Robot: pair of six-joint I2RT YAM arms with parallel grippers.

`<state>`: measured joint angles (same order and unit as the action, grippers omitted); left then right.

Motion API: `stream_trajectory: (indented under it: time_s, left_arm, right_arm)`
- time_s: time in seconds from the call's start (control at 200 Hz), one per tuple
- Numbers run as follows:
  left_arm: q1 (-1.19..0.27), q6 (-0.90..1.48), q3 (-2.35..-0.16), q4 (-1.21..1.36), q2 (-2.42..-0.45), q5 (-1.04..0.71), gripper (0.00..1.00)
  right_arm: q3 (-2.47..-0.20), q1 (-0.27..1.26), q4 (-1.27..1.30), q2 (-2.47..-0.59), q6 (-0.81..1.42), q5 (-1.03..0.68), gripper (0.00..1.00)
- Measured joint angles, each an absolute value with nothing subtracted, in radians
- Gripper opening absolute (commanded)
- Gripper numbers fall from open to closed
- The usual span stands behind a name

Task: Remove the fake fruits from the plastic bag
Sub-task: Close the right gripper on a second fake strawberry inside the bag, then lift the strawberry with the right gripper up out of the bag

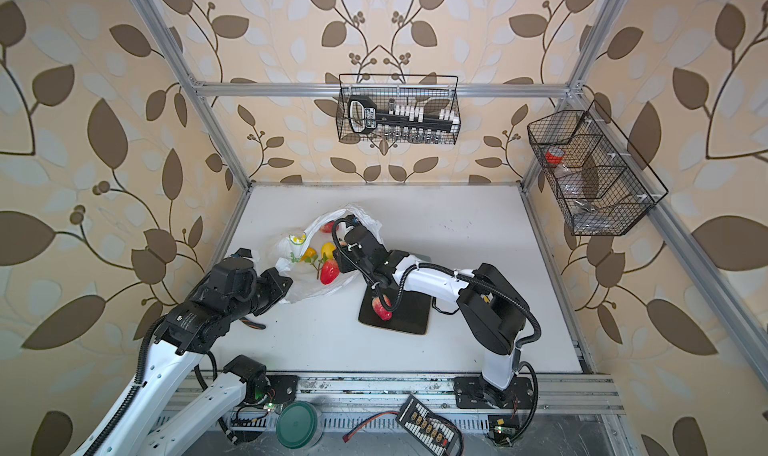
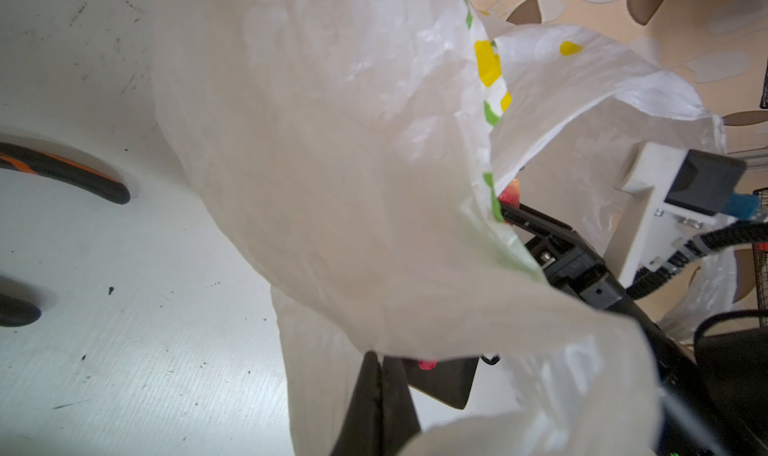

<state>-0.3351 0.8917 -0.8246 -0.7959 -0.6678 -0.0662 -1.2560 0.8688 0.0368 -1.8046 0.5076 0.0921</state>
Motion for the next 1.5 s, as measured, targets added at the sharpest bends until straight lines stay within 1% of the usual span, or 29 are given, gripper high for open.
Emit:
stream_trajectory:
  time_s: [0.185,0.31,0.415,0.57,0.745,0.805,0.9,0.975,1.055,1.115,1.225,1.414,1.499]
  left_arm:
    - [-0.335,0.893,-0.823,-0.795,-0.672,-0.067,0.00]
    - [-0.335,0.893,-0.823,-0.789,-0.680,-0.069,0.00]
    - [-0.335,0.893,-0.822,-0.790,-0.682,-0.070,0.00]
    - [-0.335,0.893,-0.822,-0.801,-0.683,-0.070,0.00]
    - [-0.335,0.898,-0.822,-0.831,-0.691,-0.070,0.00]
    - [-0.335,0.901,-0.822,-0.839,-0.694,-0.070,0.00]
    - [-0.335,0.902,-0.822,-0.844,-0.694,-0.070,0.00]
    - [-0.335,0.902,-0.822,-0.844,-0.694,-0.070,0.00]
    - [-0.335,0.902,-0.822,-0.844,-0.696,-0.070,0.00]
    - [-0.335,0.902,-0.822,-0.844,-0.698,-0.070,0.00]
    - [-0.335,0.902,-0.822,-0.844,-0.704,-0.070,0.00]
    - [-0.335,0.902,-0.822,-0.843,-0.704,-0.070,0.00]
    - [-0.335,0.902,-0.822,-0.843,-0.704,-0.070,0.00]
  right_arm:
    - [-1.250,0.870,0.007,-1.741,0.484,0.090,0.38]
    - [-1.271,0.870,0.008,-1.751,0.477,0.107,0.38]
    - [-1.328,0.870,0.023,-1.825,0.487,0.128,0.37]
    - [-1.440,0.873,0.056,-2.003,0.511,0.170,0.37]
    - [-1.498,0.875,0.056,-2.148,0.533,0.194,0.38]
    - [-1.502,0.875,0.054,-2.173,0.541,0.199,0.43]
    - [-1.502,0.875,0.048,-2.190,0.555,0.205,0.60]
    - [-1.502,0.875,0.046,-2.191,0.557,0.204,0.71]
    - [-1.504,0.875,0.048,-2.189,0.566,0.201,0.79]
    - [-1.504,0.875,0.044,-2.181,0.562,0.195,0.81]
    - [-1.503,0.875,0.016,-2.133,0.561,0.184,0.81]
    - [-1.454,0.883,-0.013,-1.975,0.560,0.164,0.69]
    - [-1.440,0.895,-0.012,-1.950,0.544,0.167,0.64]
